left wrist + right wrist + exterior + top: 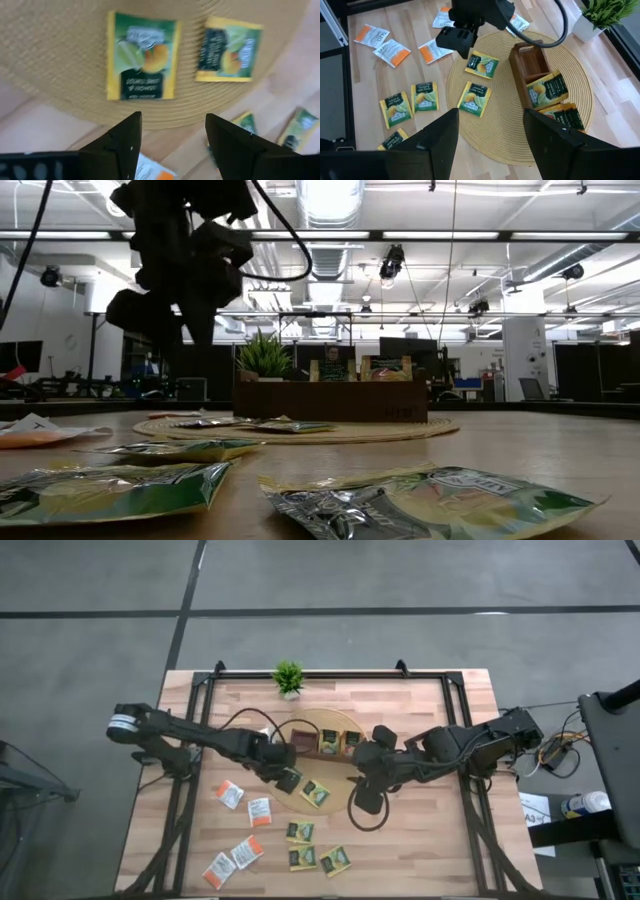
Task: Pick & Place Tea
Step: Put the yellow tea bag into the middle section of the wooden organizer
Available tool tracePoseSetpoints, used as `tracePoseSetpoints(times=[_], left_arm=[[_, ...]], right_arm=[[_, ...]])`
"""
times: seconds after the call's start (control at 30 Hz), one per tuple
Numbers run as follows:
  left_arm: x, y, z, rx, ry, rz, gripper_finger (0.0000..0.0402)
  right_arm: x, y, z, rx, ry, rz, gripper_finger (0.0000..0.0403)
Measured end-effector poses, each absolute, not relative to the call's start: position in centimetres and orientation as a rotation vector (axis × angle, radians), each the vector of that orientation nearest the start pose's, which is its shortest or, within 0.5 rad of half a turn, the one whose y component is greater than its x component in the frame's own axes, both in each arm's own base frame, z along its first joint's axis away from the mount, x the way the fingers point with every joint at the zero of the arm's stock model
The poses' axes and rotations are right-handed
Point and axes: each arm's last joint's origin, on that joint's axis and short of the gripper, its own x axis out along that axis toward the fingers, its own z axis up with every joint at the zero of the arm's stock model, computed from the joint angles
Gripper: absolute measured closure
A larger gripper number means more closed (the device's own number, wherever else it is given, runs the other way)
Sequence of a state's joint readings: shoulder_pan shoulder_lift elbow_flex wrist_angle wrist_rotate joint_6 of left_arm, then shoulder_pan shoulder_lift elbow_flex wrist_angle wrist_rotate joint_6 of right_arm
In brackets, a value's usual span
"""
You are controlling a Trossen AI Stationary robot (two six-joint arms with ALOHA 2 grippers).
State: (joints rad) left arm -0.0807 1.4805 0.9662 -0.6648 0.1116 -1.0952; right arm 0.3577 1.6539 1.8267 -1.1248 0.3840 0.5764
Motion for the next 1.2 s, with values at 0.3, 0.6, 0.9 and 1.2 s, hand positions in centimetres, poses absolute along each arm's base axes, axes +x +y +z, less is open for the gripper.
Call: tracePoseSetpoints(times=[0.3,0.6,0.9,1.2], left_arm=[[27.9,-2.4,19.2,-0.940,1.228,0.625,0.0189],[28.4,-2.4,17.8,-0.893,1.248,0.664,0.0189],[28.9,-2.3,16.5,-0.875,1.244,0.687,0.0189],[29.6,-1.9,15.6,-0.892,1.229,0.708,0.0189]], right_arm=[[31.1,10.5,39.1,0.193,0.841,-0.274,0.0184],[31.1,10.5,39.1,0.193,0.841,-0.274,0.0184],[31.1,10.5,39.1,0.192,0.841,-0.274,0.0184],[31.1,10.5,39.1,0.192,0.842,-0.274,0.0183]])
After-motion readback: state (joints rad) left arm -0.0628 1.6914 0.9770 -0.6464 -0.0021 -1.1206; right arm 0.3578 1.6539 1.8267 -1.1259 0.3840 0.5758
